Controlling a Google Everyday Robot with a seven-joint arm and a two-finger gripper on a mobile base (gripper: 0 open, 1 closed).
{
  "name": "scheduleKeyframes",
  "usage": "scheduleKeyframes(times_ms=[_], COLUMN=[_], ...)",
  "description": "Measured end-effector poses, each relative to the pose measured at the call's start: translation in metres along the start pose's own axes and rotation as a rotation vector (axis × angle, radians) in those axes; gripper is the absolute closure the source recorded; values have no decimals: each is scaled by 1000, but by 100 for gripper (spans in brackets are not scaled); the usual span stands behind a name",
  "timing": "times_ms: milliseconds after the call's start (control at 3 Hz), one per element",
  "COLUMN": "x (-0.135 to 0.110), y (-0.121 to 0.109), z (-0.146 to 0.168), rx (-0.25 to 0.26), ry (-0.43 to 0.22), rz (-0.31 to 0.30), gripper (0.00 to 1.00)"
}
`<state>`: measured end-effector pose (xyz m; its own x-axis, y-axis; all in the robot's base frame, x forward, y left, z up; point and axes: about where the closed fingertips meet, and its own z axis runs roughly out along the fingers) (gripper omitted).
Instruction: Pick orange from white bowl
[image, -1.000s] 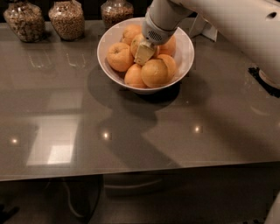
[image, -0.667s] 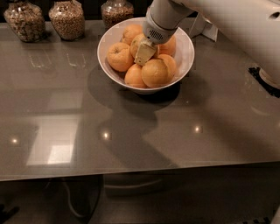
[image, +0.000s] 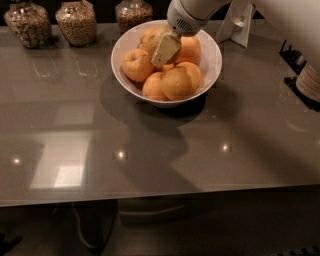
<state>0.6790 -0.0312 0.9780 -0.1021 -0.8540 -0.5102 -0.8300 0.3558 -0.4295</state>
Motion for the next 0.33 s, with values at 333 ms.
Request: scheduleKeyframes(times_ms=[333], x=[-14], y=[-8], z=[-22], rx=[6], ry=[-106], rz=[21], gripper=[100])
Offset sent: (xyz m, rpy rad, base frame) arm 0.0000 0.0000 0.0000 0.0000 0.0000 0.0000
